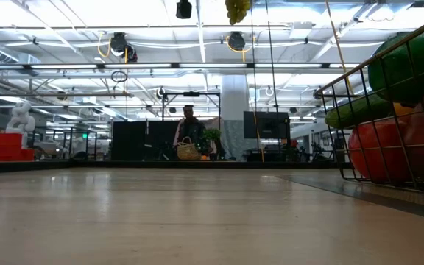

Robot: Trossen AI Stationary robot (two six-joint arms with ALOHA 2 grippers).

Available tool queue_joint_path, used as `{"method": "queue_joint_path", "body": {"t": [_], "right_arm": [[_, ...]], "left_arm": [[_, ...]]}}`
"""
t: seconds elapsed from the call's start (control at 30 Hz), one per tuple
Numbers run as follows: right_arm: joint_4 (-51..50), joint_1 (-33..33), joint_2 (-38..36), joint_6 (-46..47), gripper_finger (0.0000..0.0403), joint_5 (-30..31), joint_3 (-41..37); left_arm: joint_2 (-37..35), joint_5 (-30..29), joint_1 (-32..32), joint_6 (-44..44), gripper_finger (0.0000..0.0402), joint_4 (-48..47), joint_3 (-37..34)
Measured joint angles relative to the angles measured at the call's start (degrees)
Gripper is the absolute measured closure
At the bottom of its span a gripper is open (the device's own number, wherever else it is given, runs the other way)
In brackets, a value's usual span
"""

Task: Build produce basket
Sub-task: Put the green grapes into the wire basket

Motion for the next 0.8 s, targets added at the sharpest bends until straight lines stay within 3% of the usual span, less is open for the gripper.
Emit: {"method": "queue_joint_path", "body": {"t": [0.33,0.8], "right_arm": [[4.46,-0.37,-0.04,0.07,0.0259,0.11,0.0],[1.6,-2.64,0.02,1.54,0.0243,-2.2,0.0]], "left_arm": [[0.0,0.0,0.0,0.38,0.0398,0.0,0.0],[0.0,0.26,0.0,1.55,0.0398,-1.55,0.0]]}}
